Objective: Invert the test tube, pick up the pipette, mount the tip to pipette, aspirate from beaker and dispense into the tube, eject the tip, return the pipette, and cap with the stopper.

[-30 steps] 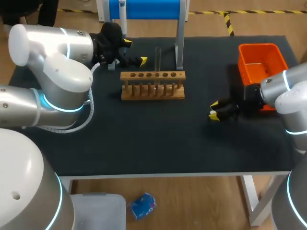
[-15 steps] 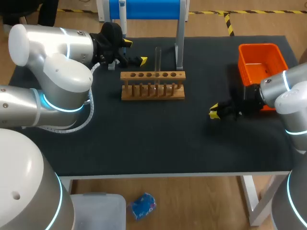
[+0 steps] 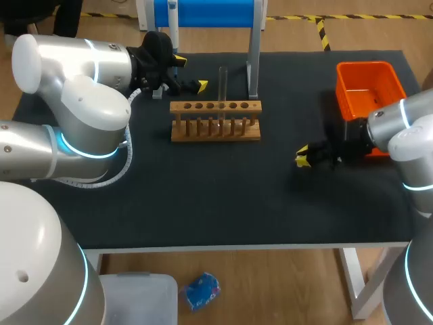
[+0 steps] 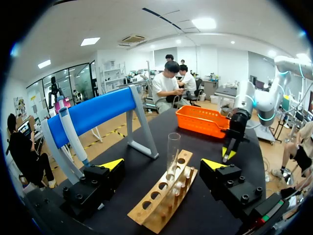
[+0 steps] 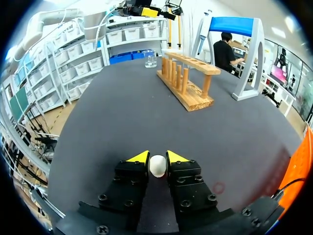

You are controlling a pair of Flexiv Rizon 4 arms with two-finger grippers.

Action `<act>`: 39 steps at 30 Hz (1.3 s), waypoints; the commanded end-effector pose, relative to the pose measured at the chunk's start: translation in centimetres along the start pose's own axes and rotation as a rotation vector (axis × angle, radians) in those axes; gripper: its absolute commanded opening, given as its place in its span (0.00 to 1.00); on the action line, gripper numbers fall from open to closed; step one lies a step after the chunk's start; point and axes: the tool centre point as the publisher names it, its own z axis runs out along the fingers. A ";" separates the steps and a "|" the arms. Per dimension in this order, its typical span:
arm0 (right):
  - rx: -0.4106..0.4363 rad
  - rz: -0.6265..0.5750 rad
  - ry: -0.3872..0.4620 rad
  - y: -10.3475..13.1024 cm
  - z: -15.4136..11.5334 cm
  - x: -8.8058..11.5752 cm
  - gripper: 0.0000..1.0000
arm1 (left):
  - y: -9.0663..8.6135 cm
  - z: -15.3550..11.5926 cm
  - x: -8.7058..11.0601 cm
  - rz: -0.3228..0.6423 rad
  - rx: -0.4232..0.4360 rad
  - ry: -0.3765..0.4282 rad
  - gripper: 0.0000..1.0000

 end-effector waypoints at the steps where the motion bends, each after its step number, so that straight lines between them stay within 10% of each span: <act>1: -0.001 -0.007 -0.009 0.4 -0.5 0.4 0.00 | 0.2 0.0 0.0 0.002 0.006 0.000 1.00; 33: -0.009 -0.085 -0.082 15.3 -7.6 -1.8 0.00 | 0.2 0.0 0.0 0.002 0.006 0.000 1.00; 39: -0.009 -0.085 -0.082 15.3 -7.6 -1.8 0.00 | 0.2 0.0 0.0 0.002 0.006 0.000 1.00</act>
